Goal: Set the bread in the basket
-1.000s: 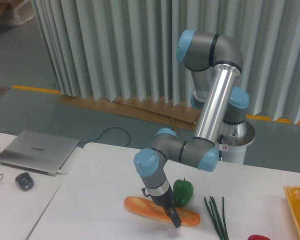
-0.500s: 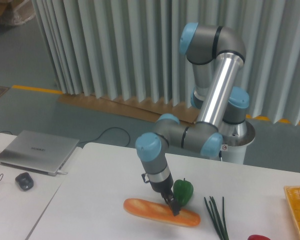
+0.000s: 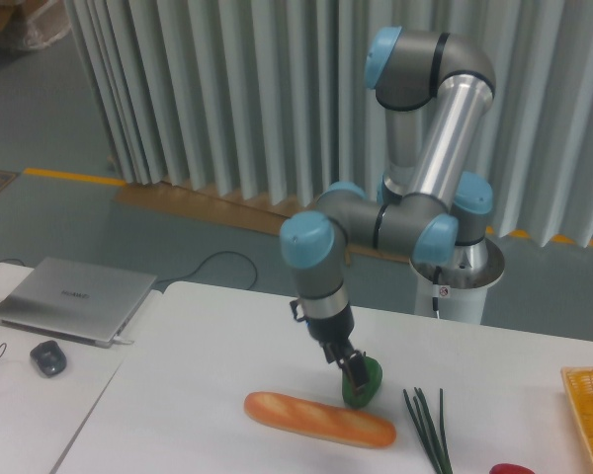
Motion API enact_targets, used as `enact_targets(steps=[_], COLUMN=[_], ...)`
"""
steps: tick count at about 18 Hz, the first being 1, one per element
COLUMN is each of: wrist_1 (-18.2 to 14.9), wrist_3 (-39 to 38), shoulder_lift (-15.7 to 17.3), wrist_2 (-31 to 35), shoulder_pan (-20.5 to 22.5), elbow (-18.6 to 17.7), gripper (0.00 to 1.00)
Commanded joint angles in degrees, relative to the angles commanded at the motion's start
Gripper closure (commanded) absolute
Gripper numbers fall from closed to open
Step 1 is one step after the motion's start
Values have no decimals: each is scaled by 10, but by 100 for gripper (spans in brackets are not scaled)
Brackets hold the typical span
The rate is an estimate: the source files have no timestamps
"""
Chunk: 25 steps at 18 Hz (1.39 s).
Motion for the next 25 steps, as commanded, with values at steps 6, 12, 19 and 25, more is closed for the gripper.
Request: enact_targets(steps=[6, 12, 19, 25], wrist_1=[-3, -5, -1, 0], wrist_3=[0, -3, -1, -3], shoulder_lift=[15, 32, 40, 55], wrist_2=[-9, -31, -25, -34], shoulder_pan=[19, 51, 64, 77], elbow=[-4, -23, -24, -32], gripper=[0, 0, 0, 0])
